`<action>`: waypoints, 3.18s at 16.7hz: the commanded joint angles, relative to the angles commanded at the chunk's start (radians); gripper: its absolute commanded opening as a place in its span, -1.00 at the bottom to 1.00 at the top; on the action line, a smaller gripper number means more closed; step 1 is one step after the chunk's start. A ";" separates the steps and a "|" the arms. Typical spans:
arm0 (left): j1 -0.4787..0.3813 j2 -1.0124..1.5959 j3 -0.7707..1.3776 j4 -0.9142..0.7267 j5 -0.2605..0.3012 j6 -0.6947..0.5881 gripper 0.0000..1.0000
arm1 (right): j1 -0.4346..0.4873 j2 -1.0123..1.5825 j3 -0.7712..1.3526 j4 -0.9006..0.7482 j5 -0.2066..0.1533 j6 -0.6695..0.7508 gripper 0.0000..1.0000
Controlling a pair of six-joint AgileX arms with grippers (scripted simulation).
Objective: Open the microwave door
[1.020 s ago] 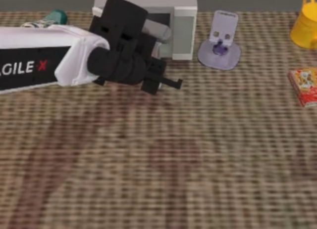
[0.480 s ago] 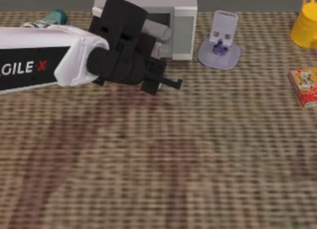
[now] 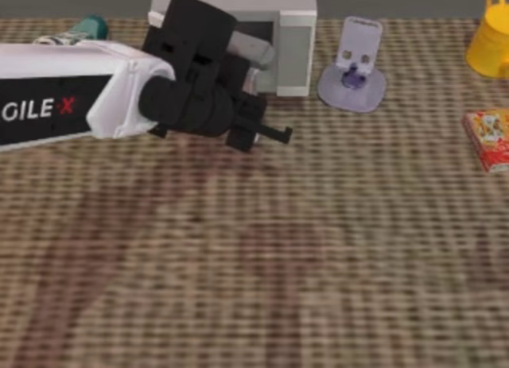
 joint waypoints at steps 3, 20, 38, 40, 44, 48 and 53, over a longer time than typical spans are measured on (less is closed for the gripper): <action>0.000 0.000 0.000 0.000 0.000 0.000 -1.00 | 0.000 0.000 0.000 0.000 0.000 0.000 1.00; 0.021 -0.025 -0.033 0.005 0.047 0.055 -1.00 | 0.000 0.000 0.000 0.000 0.000 0.000 1.00; 0.014 -0.024 -0.034 0.004 0.058 0.052 -1.00 | 0.000 0.000 0.000 0.000 0.000 0.000 1.00; 0.024 -0.032 -0.044 0.004 0.071 0.074 -1.00 | 0.000 0.000 0.000 0.000 0.000 0.000 1.00; 0.045 -0.048 -0.062 0.006 0.098 0.114 -1.00 | 0.000 0.000 0.000 0.000 0.000 0.000 1.00; 0.045 -0.048 -0.062 0.006 0.098 0.115 -1.00 | 0.000 0.000 0.000 0.000 0.000 0.000 1.00; 0.045 -0.048 -0.062 0.006 0.098 0.115 -1.00 | 0.000 0.000 0.000 0.000 0.000 0.000 1.00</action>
